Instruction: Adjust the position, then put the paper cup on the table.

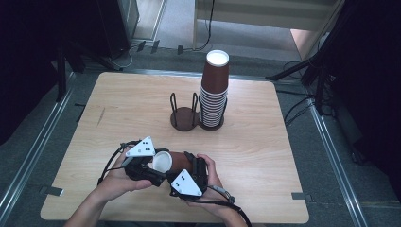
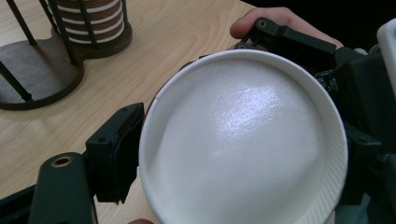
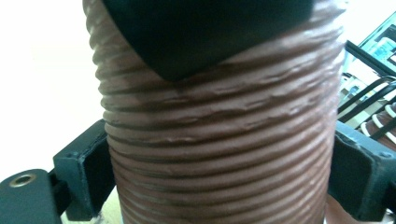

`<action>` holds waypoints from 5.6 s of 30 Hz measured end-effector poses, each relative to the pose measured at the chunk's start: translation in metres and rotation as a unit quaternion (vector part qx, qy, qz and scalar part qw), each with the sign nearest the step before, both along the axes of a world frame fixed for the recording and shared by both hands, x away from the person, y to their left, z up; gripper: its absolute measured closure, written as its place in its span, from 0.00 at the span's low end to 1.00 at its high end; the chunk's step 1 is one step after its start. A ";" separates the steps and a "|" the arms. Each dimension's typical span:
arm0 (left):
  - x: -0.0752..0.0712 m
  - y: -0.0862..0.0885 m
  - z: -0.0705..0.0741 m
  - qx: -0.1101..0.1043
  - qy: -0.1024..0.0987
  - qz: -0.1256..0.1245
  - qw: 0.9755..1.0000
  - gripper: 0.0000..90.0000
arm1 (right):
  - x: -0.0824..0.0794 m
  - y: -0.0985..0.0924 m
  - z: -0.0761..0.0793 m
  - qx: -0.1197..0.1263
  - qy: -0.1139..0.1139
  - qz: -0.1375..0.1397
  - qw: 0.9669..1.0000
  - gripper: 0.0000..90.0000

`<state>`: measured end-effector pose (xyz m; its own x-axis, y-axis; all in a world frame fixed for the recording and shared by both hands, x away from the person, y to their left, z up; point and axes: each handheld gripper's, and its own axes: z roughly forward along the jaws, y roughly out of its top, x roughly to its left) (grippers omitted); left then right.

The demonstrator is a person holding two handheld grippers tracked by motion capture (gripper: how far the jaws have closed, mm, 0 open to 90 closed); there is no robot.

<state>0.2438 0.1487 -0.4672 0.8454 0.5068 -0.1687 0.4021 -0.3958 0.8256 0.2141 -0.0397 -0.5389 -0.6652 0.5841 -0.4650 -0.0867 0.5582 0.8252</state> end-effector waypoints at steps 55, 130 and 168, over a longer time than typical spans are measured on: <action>0.005 0.042 0.006 -0.152 -0.123 0.155 0.968 0.24 | 0.006 -0.024 0.052 0.207 0.083 -0.064 0.973 0.09; 0.001 0.011 -0.026 -0.242 -0.231 0.152 0.930 0.24 | 0.042 -0.016 0.080 0.659 0.500 -0.228 0.513 0.00; -0.002 0.005 -0.027 -0.241 -0.227 0.122 0.936 0.23 | 0.072 -0.020 0.053 0.663 0.557 -0.167 0.471 0.05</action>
<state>0.2415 0.1534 -0.4943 0.7542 0.6519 -0.0782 -0.0040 0.1236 0.9923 0.2859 -0.0598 -0.4857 0.1665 0.0276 0.9857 0.7225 -0.6837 -0.1029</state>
